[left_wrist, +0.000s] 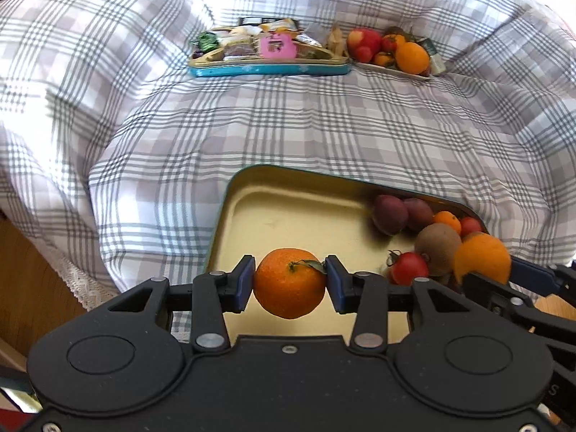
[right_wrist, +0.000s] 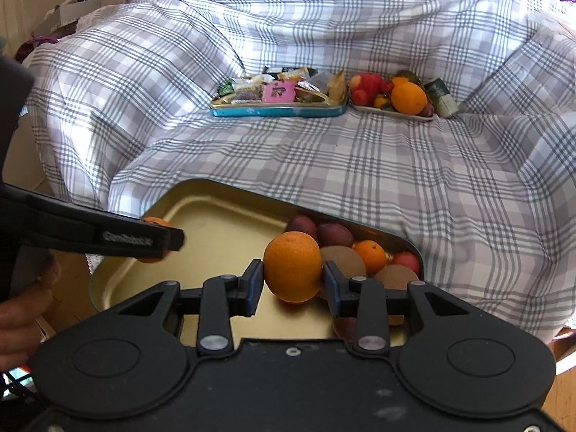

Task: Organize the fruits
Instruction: 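Open the left tool to drop its mandarin while the right tool releases its mandarin into the tray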

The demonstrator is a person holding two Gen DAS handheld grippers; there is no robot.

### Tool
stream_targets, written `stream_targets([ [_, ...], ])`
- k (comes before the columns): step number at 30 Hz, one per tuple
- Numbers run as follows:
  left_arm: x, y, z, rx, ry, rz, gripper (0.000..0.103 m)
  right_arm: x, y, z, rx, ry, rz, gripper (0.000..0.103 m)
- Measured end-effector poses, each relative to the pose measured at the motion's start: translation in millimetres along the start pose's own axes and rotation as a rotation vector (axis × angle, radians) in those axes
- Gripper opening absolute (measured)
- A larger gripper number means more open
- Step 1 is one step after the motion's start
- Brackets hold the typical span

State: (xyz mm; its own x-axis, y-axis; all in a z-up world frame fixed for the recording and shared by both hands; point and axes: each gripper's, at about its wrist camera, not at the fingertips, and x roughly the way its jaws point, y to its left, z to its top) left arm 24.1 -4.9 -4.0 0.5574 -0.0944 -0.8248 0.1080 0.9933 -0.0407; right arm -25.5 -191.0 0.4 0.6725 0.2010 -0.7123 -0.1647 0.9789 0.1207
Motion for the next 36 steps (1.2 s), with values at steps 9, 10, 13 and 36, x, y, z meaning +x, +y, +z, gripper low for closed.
stream_targets([
  [9,4.2,-7.2,-3.0,0.024,0.028,0.005,0.051,5.6,5.0,-11.4,-0.056,0.064,-0.020,0.038],
  [10,4.0,-9.0,-3.3,0.031,0.027,0.006,0.051,5.9,6.0,-11.1,-0.063,0.063,-0.018,0.038],
  [13,3.0,-12.3,-4.3,0.050,0.023,0.007,0.051,4.3,8.9,-10.8,-0.081,0.052,-0.021,0.038],
  [36,-0.9,-18.3,-7.1,0.082,0.009,0.003,0.051,5.5,12.8,-12.2,-0.107,0.056,-0.026,0.034],
])
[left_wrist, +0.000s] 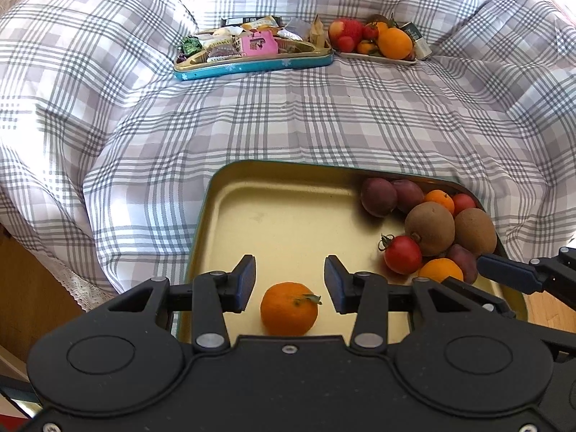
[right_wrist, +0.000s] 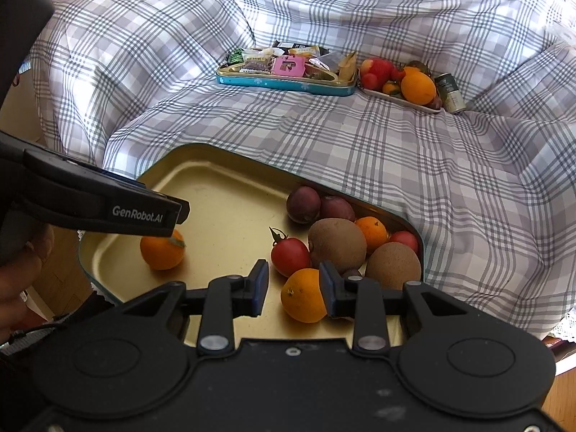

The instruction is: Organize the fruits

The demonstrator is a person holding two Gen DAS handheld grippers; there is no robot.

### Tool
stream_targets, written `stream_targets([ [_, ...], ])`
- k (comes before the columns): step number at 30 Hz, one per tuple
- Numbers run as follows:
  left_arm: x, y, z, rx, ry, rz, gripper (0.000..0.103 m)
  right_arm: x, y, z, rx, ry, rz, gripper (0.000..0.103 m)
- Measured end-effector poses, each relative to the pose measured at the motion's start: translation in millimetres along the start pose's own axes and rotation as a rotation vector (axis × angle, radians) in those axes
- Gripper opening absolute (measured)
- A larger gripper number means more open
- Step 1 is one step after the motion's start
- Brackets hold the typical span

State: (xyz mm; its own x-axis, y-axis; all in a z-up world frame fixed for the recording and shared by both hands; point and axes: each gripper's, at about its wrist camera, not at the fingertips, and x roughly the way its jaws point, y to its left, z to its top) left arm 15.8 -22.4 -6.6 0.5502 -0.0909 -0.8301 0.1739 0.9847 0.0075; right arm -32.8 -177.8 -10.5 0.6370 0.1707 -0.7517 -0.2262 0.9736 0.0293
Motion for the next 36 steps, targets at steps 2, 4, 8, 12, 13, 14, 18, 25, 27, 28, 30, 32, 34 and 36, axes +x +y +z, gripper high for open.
stream_targets([
  [2,0.0,0.1,-0.1,-0.001,0.003,-0.003,0.051,-0.2,-0.6,-0.1,0.004,0.000,-0.003,0.034],
  [4,-0.7,-0.1,-0.4,0.002,0.001,-0.002,0.051,-0.3,-1.7,-0.5,0.012,0.001,-0.005,0.034],
  [8,-0.6,-2.1,-1.3,0.011,0.003,0.004,0.051,1.6,-4.1,-0.7,0.030,0.014,-0.014,0.034],
  [12,0.2,-5.3,-2.9,0.033,0.015,0.001,0.051,3.8,-7.6,-1.6,0.056,0.029,-0.029,0.034],
  [13,0.3,-6.0,-3.0,0.038,0.018,-0.001,0.051,4.4,-8.8,-1.8,0.064,0.033,-0.035,0.034],
  [14,0.3,-7.2,-3.5,0.044,0.021,-0.002,0.051,4.9,-9.7,-2.1,0.070,0.037,-0.040,0.034],
  [18,-0.1,-12.3,-5.2,0.068,0.032,-0.012,0.051,7.3,-13.4,-2.5,0.100,0.051,-0.056,0.035],
  [25,0.2,-20.5,-7.2,0.102,0.055,-0.025,0.051,9.8,-20.1,-3.9,0.151,0.071,-0.080,0.043],
  [27,0.3,-21.1,-7.9,0.103,0.061,-0.030,0.051,9.9,-21.0,-4.3,0.164,0.077,-0.090,0.044],
  [28,0.4,-21.3,-8.2,0.103,0.065,-0.033,0.051,9.8,-22.1,-4.9,0.170,0.079,-0.092,0.044],
  [30,0.6,-21.9,-9.1,0.104,0.073,-0.040,0.051,9.8,-24.0,-6.3,0.187,0.084,-0.093,0.045],
  [32,1.1,-22.3,-9.7,0.105,0.081,-0.045,0.051,10.2,-25.3,-7.1,0.200,0.090,-0.099,0.046],
  [34,1.5,-22.7,-10.1,0.105,0.087,-0.053,0.051,10.1,-25.7,-8.1,0.209,0.093,-0.104,0.046],
  [36,1.4,-23.2,-10.3,0.104,0.091,-0.060,0.051,10.2,-25.9,-8.6,0.213,0.097,-0.105,0.047],
])
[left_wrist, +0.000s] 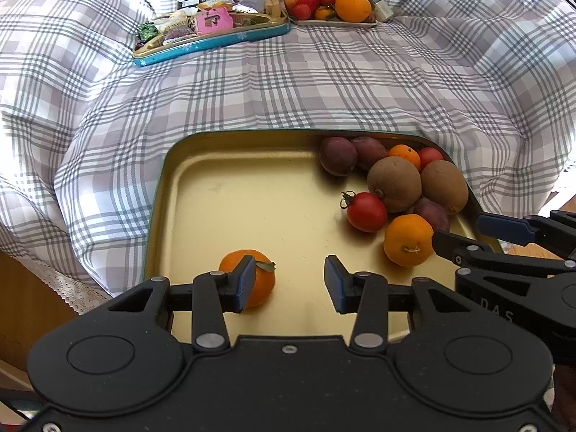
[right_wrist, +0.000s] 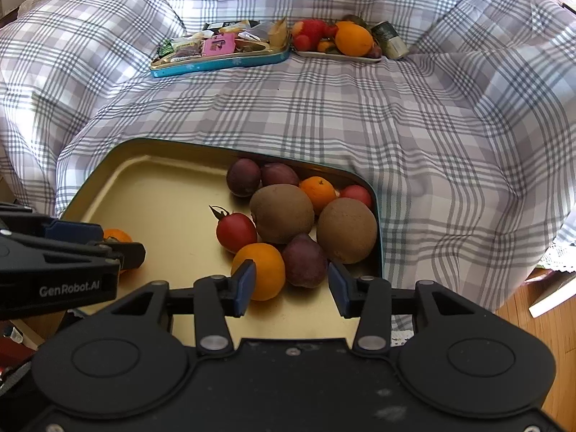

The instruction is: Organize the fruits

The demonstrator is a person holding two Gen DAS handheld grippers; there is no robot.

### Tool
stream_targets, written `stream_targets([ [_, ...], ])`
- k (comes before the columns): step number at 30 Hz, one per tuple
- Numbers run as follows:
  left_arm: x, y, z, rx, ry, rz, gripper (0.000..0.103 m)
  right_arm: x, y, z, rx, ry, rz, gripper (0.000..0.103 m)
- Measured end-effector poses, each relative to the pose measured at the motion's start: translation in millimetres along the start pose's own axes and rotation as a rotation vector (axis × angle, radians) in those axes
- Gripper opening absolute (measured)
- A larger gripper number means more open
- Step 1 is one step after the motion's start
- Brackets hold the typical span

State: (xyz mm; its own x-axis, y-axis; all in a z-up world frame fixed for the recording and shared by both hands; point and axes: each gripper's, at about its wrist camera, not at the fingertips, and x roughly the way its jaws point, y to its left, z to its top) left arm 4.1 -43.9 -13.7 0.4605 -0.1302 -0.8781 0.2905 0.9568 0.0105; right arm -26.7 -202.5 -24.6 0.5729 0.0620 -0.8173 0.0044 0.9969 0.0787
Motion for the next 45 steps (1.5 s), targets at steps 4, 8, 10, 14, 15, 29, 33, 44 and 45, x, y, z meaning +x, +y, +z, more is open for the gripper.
stream_targets([
  [4,0.5,-1.1,-0.5,0.003,0.009,-0.002,0.051,0.9,1.1,-0.8,-0.001,0.007,0.000,0.048],
  [8,-0.2,-1.6,-1.2,0.003,0.010,-0.005,0.050,1.0,1.3,-0.9,-0.001,0.009,0.000,0.048],
  [10,-1.0,-2.2,-1.5,0.006,0.006,-0.005,0.050,1.3,0.5,-0.8,0.002,0.011,0.000,0.048],
  [14,-0.5,-3.6,-1.4,0.011,0.012,-0.007,0.050,2.6,0.1,-0.7,0.006,0.018,0.001,0.048],
  [15,-0.3,-3.4,-1.3,0.010,0.014,-0.007,0.050,2.6,0.2,-0.7,0.006,0.018,0.001,0.048],
  [29,1.7,0.2,-1.2,-0.016,0.031,-0.004,0.050,3.4,0.6,-1.0,0.000,0.023,0.004,0.048],
  [33,1.6,-0.1,-1.1,-0.015,0.031,-0.004,0.050,3.4,0.5,-0.9,-0.002,0.021,0.005,0.048],
  [44,2.1,-1.4,0.5,-0.010,0.035,-0.006,0.049,2.8,-0.4,0.0,0.003,0.021,0.004,0.048],
  [45,2.1,-1.4,0.5,-0.010,0.035,-0.006,0.049,2.8,-0.4,0.0,0.002,0.021,0.003,0.049],
])
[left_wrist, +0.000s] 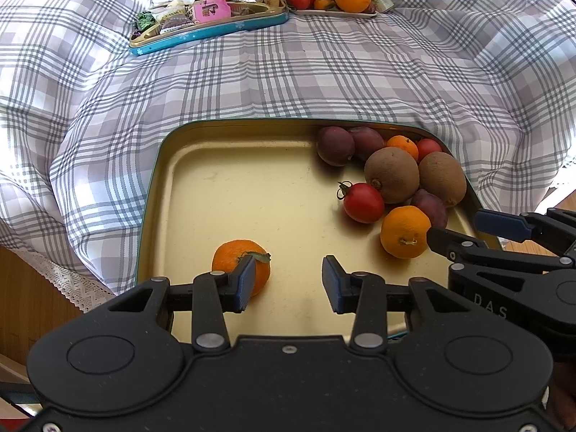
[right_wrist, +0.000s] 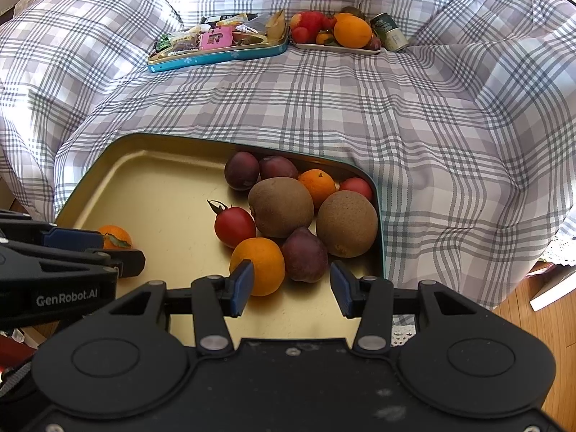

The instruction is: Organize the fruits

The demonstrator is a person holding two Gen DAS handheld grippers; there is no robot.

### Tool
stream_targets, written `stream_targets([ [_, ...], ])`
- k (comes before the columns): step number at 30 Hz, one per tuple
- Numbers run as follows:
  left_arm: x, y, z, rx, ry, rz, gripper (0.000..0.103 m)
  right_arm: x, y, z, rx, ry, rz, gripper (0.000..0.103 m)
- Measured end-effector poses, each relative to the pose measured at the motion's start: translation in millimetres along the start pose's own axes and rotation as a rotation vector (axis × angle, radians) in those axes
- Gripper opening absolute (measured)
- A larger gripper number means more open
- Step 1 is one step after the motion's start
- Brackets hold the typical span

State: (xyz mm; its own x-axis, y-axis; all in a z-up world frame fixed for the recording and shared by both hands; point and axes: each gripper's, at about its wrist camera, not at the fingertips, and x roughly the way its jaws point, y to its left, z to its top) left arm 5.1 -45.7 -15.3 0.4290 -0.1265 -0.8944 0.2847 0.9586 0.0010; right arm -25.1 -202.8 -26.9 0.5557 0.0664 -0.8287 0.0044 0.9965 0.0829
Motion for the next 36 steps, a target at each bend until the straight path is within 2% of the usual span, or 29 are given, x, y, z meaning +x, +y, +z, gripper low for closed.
stream_targets([
  [36,0.5,-1.3,0.1,0.003,0.008,-0.005,0.049,-0.3,2.0,-0.3,-0.003,0.002,0.000,0.049],
])
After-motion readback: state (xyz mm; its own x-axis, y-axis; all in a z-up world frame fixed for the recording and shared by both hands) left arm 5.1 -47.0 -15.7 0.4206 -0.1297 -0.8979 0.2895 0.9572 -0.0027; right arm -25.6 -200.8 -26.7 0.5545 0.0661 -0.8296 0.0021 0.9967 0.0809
